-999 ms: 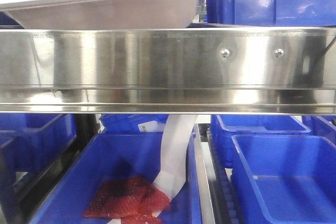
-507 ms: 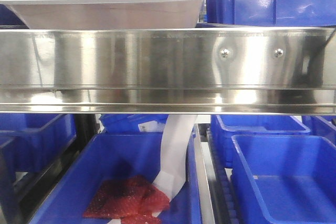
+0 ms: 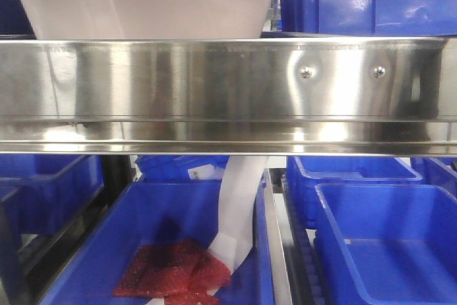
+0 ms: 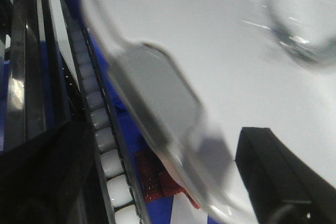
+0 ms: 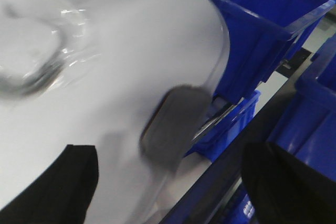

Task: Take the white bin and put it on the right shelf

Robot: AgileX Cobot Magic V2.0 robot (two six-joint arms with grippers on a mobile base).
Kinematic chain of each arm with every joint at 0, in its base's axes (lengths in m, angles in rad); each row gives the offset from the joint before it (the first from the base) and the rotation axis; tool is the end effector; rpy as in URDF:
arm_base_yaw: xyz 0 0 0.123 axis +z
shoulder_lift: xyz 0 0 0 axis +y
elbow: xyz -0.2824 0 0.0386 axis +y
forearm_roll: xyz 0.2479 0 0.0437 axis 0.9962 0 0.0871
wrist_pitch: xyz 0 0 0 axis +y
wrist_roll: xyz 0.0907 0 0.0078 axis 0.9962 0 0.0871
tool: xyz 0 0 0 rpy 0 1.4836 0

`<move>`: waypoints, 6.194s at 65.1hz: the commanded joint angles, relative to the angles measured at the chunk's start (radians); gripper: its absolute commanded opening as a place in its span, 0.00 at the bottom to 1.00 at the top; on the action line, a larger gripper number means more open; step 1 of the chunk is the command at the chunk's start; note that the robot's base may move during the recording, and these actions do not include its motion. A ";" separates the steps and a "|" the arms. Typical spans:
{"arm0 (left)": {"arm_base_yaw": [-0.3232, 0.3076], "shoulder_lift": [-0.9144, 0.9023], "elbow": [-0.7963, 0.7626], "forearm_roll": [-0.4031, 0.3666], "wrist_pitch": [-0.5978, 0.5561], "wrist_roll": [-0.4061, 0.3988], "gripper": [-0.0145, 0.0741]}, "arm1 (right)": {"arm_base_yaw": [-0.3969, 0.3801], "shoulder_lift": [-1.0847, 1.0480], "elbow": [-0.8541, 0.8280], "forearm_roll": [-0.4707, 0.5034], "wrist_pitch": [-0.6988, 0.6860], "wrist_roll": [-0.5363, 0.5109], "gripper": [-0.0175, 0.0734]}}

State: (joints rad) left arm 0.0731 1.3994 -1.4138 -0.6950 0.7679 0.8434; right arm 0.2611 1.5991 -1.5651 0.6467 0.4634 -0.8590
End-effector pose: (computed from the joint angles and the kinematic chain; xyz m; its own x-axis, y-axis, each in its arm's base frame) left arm 0.3092 -0.0180 0.4134 -0.3922 0.2393 -0.8882 0.4537 0.8903 0.0396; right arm 0.3596 0.1215 0.4112 -0.1692 -0.3063 -0.9368 -0.5589 0.8127 -0.1648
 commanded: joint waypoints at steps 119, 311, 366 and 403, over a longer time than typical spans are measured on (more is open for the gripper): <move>-0.141 -1.167 0.821 -0.112 -0.219 -0.305 0.03 | -0.006 -1.458 1.234 0.392 -0.419 0.072 0.28; -0.096 -1.420 1.463 0.602 -0.873 -0.807 0.03 | -0.366 -1.541 1.441 -0.693 -0.406 0.935 0.28; -0.096 -1.420 1.463 0.602 -0.873 -0.807 0.03 | -0.404 -1.617 1.590 -0.655 -0.431 0.932 0.28; -0.096 -1.420 1.463 0.602 -0.873 -0.807 0.03 | -0.404 -1.617 1.590 -0.655 -0.430 0.932 0.28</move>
State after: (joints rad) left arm -0.0239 -0.0113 0.0303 -0.0845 -0.0200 0.0482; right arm -0.1376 -0.0103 0.0281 0.0000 0.1127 0.0748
